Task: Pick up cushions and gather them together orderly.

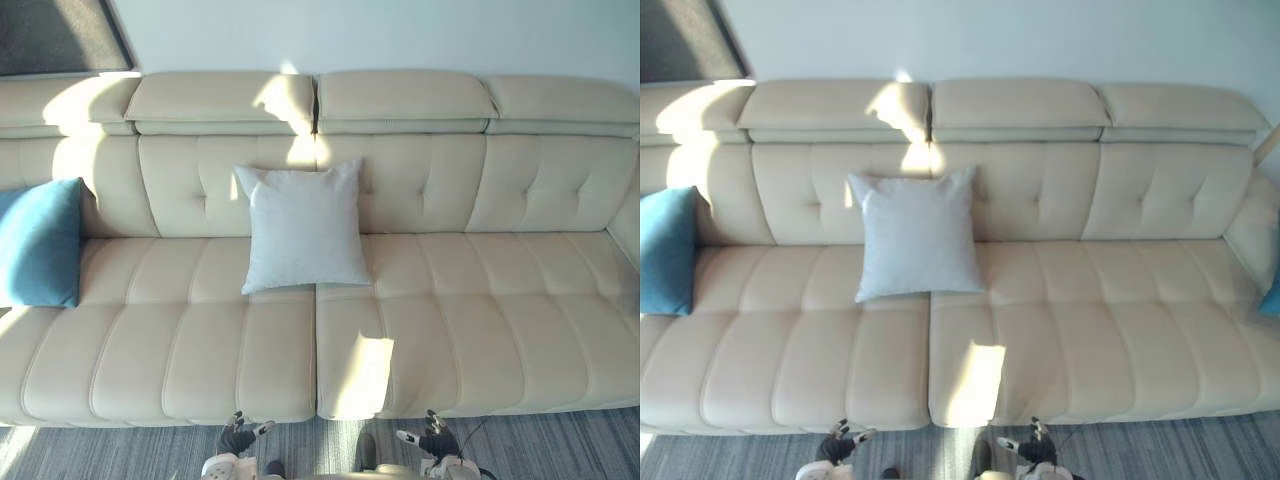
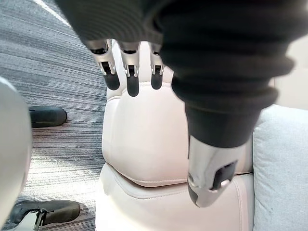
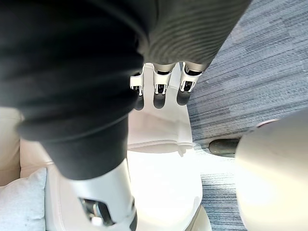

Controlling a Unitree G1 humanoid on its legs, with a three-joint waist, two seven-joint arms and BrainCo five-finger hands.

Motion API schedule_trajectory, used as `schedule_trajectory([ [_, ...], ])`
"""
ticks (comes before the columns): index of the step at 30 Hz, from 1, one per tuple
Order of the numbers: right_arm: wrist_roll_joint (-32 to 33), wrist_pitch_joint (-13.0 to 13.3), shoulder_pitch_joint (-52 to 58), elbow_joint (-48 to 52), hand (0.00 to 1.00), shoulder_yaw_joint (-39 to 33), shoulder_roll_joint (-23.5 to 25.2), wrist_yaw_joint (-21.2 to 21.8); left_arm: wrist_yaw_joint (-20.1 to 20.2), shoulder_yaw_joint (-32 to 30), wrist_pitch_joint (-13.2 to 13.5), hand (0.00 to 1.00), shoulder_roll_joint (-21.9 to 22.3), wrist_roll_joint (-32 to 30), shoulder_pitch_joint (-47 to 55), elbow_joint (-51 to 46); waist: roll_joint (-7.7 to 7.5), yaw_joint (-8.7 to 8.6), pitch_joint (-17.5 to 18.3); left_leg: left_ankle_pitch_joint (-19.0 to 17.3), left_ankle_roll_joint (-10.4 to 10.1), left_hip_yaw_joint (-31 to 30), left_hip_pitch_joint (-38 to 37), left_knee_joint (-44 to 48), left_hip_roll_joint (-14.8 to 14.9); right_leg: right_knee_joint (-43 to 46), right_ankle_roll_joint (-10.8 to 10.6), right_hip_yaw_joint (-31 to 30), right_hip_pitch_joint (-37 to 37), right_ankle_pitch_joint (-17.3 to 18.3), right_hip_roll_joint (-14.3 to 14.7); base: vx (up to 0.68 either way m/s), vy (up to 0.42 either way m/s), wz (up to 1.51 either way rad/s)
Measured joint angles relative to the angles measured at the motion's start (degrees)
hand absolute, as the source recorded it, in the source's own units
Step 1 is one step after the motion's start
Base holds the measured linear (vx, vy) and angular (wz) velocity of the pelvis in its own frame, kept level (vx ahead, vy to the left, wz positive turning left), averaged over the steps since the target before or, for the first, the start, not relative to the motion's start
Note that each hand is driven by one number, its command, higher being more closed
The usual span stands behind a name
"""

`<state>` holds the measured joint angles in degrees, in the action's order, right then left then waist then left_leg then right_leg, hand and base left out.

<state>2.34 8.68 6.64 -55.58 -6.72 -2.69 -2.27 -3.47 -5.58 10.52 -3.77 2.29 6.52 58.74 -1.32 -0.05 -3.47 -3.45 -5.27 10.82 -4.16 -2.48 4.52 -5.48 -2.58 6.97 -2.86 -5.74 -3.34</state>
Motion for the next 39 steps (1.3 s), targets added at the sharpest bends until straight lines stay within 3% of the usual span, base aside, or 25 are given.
schedule_trajectory([
  [5, -0.02, -0.25, -5.11, -0.31, 0.00, 0.24, -0.21, -0.22, -0.08, 0.57, -0.20, 0.00, -1.30, 0.00, -2.05, -0.04, -0.51, -0.26, -1.42, -2.28, 1.19, 3.52, 5.69, 6.24, -0.23, 4.28, -0.51, -2.94, -6.78, -1.75, -0.39, -0.02, 0.033, -0.42],
  [6, -0.01, -0.33, -6.77, -0.31, 0.00, 0.61, -0.50, -0.34, -0.16, 0.47, -0.39, 0.00, -1.61, 0.00, -3.94, -0.50, -0.30, 0.20, -2.35, -1.69, 2.50, 3.73, 7.99, 8.15, 0.47, 4.94, -3.80, -3.70, -8.73, -4.18, -0.18, -0.08, 0.067, -0.17],
  [7, -0.02, -0.41, -8.14, 0.09, 0.00, 0.87, -0.69, -0.36, -0.20, 0.48, -0.22, 0.00, -2.04, 0.00, -4.42, -2.41, 0.63, 0.13, -3.14, -1.48, 2.93, 3.47, 8.28, 7.83, 1.60, 15.70, -2.35, -1.77, -10.93, 3.36, -0.94, -0.05, 0.085, 0.17],
  [8, -0.01, -0.46, -7.80, 0.00, 0.00, 0.74, -0.60, -0.40, -0.21, 0.57, -0.11, 0.00, -2.31, 0.03, -4.54, -4.08, 0.35, 0.04, -3.42, -1.35, 2.72, 2.45, 7.05, 7.34, 1.03, 29.88, -1.47, 0.43, -12.06, 12.05, -3.39, 0.01, 0.037, 0.55],
  [10, -0.01, -0.46, -7.12, -0.26, 0.00, 0.77, -0.28, -0.35, -0.35, 0.44, -0.03, 0.00, -2.97, 0.08, -4.20, -5.24, -0.81, 0.20, -3.16, -1.31, 2.67, 1.00, 7.21, 8.49, 0.39, 38.67, -3.00, 1.24, -11.24, 16.24, -5.98, 0.00, -0.106, 0.59],
  [11, 0.00, -0.41, -7.36, -0.18, 0.00, 0.94, 0.14, -0.40, -0.72, 0.42, -0.07, 0.00, -3.86, 0.13, -3.63, -5.40, -1.84, 0.57, -2.71, -1.31, 2.67, 0.20, 8.95, 10.70, -0.07, 38.74, -4.44, 0.99, -9.82, 17.71, -7.52, -0.07, -0.210, 0.45],
  [12, 0.00, -0.36, -8.50, 0.01, 0.00, 1.01, 0.03, -0.49, -1.09, 0.25, -0.18, 0.00, -3.97, 0.14, -3.64, -5.40, -2.64, 0.63, -2.85, -1.13, 2.30, -0.40, 10.57, 12.26, 0.11, 35.66, -4.37, 1.34, -9.35, 18.29, -6.61, -0.08, -0.179, 0.31],
  [15, 0.06, 0.09, -9.95, 1.20, 0.00, 1.29, -0.46, -1.18, -1.35, 0.08, -0.18, 0.00, -1.98, 0.32, -3.48, -5.36, -0.57, 2.59, -3.22, -0.39, 1.09, -0.38, 14.23, 12.66, 2.12, 24.94, -3.17, 1.91, -6.89, 17.57, -3.43, -0.11, -0.132, -0.11],
  [17, 0.15, -0.07, -10.55, 0.90, 0.00, 1.30, -0.79, -1.47, -1.32, 0.53, -0.28, 0.00, 0.56, 1.59, -3.44, -4.28, 0.90, 3.12, -4.86, 1.40, -0.50, -1.16, 16.03, 12.03, 3.52, 18.76, 0.69, 3.56, -5.47, 15.00, -1.26, -0.20, -0.087, 0.11],
  [22, 0.07, -0.15, -7.11, 1.13, 0.00, 1.10, 0.13, -2.30, -1.30, 0.43, -0.15, 0.00, 1.19, 2.39, -3.08, -3.92, 0.52, 2.71, -4.62, 5.72, -1.86, -2.01, 13.21, 6.89, 3.85, 18.41, 2.16, 5.81, -4.99, 14.13, -1.56, -0.17, -0.053, 0.17],
  [23, 0.09, -0.21, -6.78, 1.33, 0.00, 0.05, 0.25, -2.40, -1.25, 0.29, -0.21, 0.00, 1.28, 2.47, -3.24, -4.08, 0.65, 2.34, -4.71, 2.76, -0.28, -1.82, 15.11, 12.24, 4.02, 18.57, 2.82, 6.38, -5.89, 13.51, -2.08, -0.19, 0.025, 0.14],
  [24, 0.14, -0.21, -6.60, 1.49, 0.00, 0.00, 0.20, -2.40, -1.23, 0.11, -0.21, 0.00, 1.28, 2.51, -3.24, -4.15, 0.54, 2.31, -4.77, 1.47, -0.02, -1.85, 15.38, 14.14, 4.01, 18.57, 2.78, 6.38, -5.96, 13.39, -2.24, -0.20, 0.103, 0.08],
  [26, 0.18, -0.20, -4.64, 2.37, 0.00, -0.03, 0.25, -2.32, -1.25, -0.51, -0.18, 0.00, 1.32, 3.10, -3.01, -4.14, -0.07, 2.18, -5.12, -6.33, -0.35, -2.29, 14.18, 24.22, 3.41, 18.50, 1.80, 4.97, -6.11, 13.25, -3.14, -0.16, 0.168, -0.12],
  [28, 0.20, -0.30, -4.24, 1.76, 0.00, 0.02, 0.46, -2.20, -1.16, -1.82, -0.22, 0.00, 1.98, 3.93, -2.25, -3.82, 0.58, 2.18, -4.55, -9.80, -0.28, -3.17, 11.05, 19.57, 2.33, 18.01, 0.25, 2.84, -6.66, 12.31, -2.75, -0.09, 0.156, -0.37],
  [33, 0.17, -0.48, -2.40, -0.03, 0.00, -0.03, 1.75, -0.91, -1.28, -1.90, -1.32, 0.00, -0.29, 4.49, -0.80, -1.60, -1.11, 1.33, -2.75, -7.40, 1.09, 1.12, 6.48, 12.48, -1.08, 7.09, -1.98, -1.24, -1.80, 4.18, -4.07, 0.03, 0.152, -0.40],
  [37, 0.16, -0.48, -2.20, -1.71, 0.00, -0.77, 1.18, -0.54, -0.94, -1.13, -1.39, 0.00, -0.20, 4.42, -0.58, 0.27, -0.65, 0.58, -1.25, -6.28, 2.44, 2.19, 3.98, 10.38, -2.24, 4.30, -2.49, -2.24, 0.18, 3.16, -4.31, 0.10, 0.071, -0.16],
  [39, 0.21, -0.54, -2.21, -1.83, 0.00, -1.93, 0.98, -0.47, -0.72, -0.43, -1.62, 0.00, -0.05, 4.31, -0.53, 0.54, 0.33, 0.44, -0.47, -6.28, 2.44, 2.46, 3.70, 10.29, -2.34, 3.35, -2.40, -2.97, 0.44, 2.86, -4.15, 0.12, 0.027, -0.25],
])
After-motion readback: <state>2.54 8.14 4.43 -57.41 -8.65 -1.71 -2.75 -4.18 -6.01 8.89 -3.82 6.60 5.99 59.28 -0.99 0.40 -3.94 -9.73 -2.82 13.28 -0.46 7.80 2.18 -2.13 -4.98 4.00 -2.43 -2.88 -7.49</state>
